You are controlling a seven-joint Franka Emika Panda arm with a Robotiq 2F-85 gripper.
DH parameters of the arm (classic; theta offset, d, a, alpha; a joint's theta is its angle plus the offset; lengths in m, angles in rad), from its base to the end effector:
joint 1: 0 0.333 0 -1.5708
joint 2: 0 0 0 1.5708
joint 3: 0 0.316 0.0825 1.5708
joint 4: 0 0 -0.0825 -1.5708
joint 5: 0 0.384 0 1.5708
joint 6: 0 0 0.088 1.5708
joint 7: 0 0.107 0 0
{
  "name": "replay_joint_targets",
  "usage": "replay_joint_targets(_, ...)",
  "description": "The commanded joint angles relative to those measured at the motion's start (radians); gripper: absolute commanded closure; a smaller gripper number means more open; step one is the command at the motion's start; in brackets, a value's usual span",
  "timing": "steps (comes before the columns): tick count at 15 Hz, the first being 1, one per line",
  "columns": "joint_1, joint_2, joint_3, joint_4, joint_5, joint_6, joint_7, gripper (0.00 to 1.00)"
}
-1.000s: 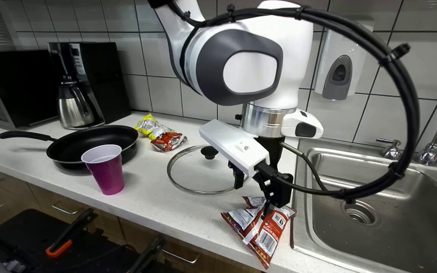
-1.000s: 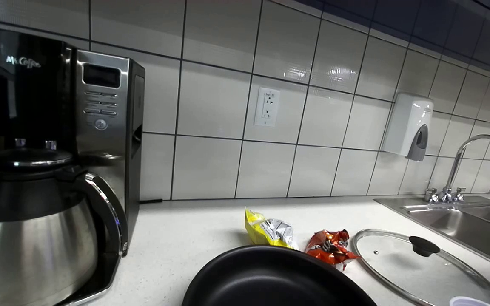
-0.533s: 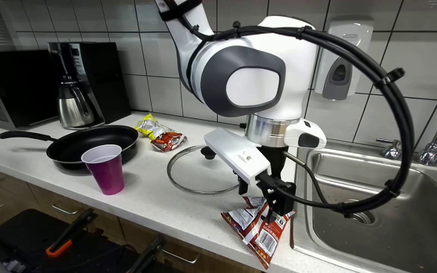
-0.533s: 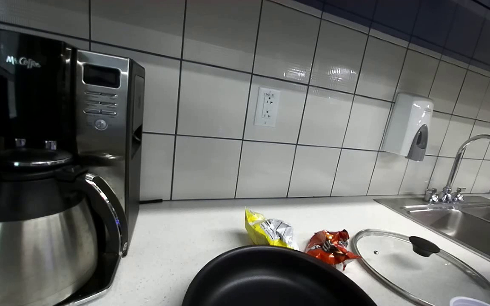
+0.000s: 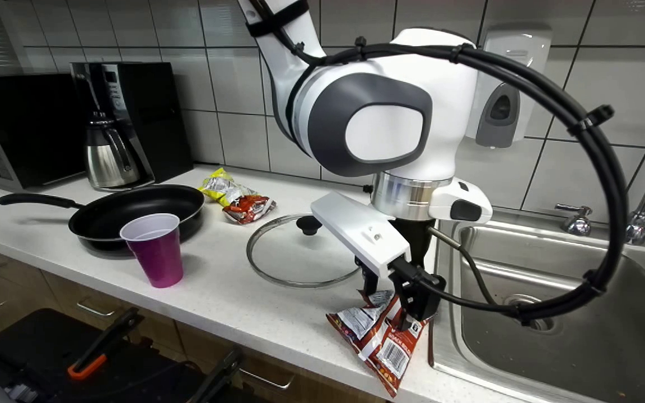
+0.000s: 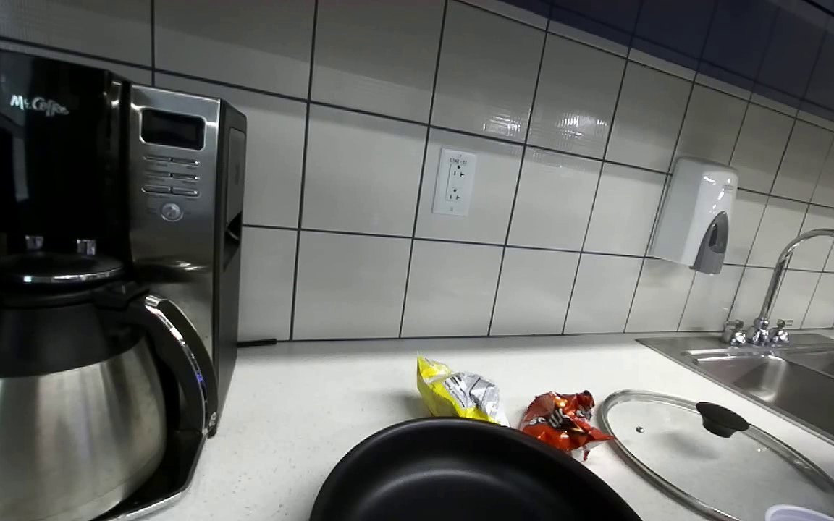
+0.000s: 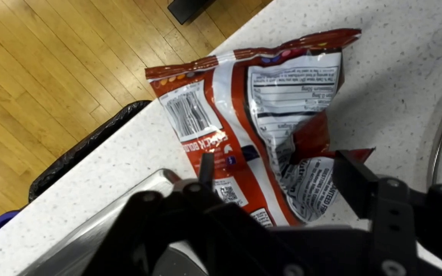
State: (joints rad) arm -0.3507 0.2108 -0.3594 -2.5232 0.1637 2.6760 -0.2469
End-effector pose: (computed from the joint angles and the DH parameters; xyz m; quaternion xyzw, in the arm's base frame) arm 0.3397 -0.3072 0.1995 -0.9544 0.2980 0.0182 0.0075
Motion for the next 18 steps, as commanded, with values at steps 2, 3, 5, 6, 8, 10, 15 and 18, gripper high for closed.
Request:
replay_joint_targets(2, -0.029, 0.018, 0.031, 0.024, 0.010, 0.010, 0.002, 0.60)
replay_joint_targets(3, -0.029, 0.019, 0.033, 0.025, 0.009, 0.010, 0.003, 0.66)
replay_joint_targets(5, -0.028, 0.021, 0.035, 0.028, 0.008, 0.010, 0.004, 0.82)
replay_joint_targets(6, -0.028, 0.022, 0.036, 0.030, 0.006, 0.011, 0.005, 0.88)
replay_joint_targets(8, -0.027, 0.024, 0.037, 0.033, 0.005, 0.010, 0.007, 1.00)
replay_joint_targets(10, -0.026, 0.024, 0.037, 0.036, 0.003, 0.010, 0.008, 1.00)
replay_joint_targets(15, -0.018, -0.010, 0.046, 0.017, -0.005, 0.005, 0.003, 1.00)
replay_joint_targets(18, -0.002, -0.043, 0.045, -0.002, -0.033, 0.013, 0.020, 1.00)
